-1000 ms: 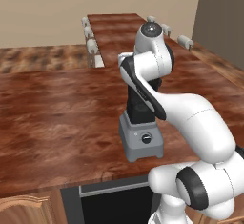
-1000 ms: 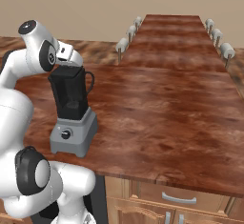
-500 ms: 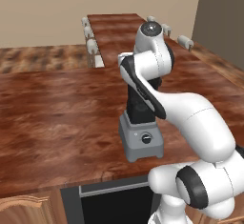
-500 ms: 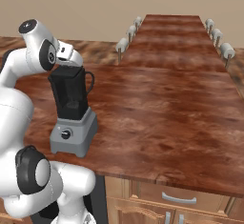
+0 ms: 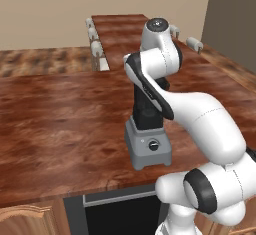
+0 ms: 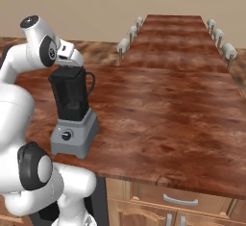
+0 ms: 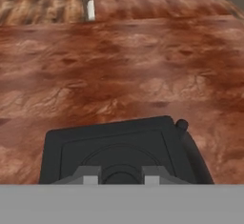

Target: Close the lid blender by securely placing the lid on top.

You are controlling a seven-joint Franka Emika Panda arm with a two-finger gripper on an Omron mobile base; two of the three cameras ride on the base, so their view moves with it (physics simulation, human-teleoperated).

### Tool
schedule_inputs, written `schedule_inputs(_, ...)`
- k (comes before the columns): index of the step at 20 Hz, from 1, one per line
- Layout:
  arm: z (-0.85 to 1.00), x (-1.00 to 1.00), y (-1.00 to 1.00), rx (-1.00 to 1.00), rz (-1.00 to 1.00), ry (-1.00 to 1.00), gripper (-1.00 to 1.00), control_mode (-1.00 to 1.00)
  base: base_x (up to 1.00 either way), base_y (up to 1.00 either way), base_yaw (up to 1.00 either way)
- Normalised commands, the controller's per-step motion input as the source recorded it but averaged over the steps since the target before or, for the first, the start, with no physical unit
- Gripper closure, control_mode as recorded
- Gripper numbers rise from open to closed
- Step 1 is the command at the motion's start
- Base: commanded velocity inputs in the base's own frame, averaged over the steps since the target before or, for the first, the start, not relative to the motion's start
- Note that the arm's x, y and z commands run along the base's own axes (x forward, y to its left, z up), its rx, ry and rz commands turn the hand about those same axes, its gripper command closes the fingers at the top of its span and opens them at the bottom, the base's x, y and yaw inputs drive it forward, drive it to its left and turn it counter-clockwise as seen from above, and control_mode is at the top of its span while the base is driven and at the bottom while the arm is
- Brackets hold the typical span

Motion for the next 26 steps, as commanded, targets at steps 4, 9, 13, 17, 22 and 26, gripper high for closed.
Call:
schedule_inputs(4, -0.09, -0.10, 0.00, 0.00, 0.00, 0.02, 1.00, -1.00, 0.00, 0.00, 0.00)
schedule_inputs(9, -0.15, -0.03, 0.00, 0.00, 0.00, 0.01, -1.00, -1.00, 0.00, 0.00, 0.00)
schedule_inputs(13, -0.10, -0.01, -0.06, 0.00, 0.00, 0.00, -1.00, -1.00, 0.00, 0.00, 0.00)
schedule_inputs(17, -0.01, -0.12, -0.23, 0.00, 0.00, 0.00, -1.00, -1.00, 0.00, 0.00, 0.00)
schedule_inputs(22, 0.12, -0.22, -0.19, 0.00, 0.00, -0.02, -1.00, -1.00, 0.00, 0.00, 0.00)
schedule_inputs(26, 0.36, -0.50, -0.03, 0.00, 0.00, -0.11, -1.00, -1.00, 0.00, 0.00, 0.00)
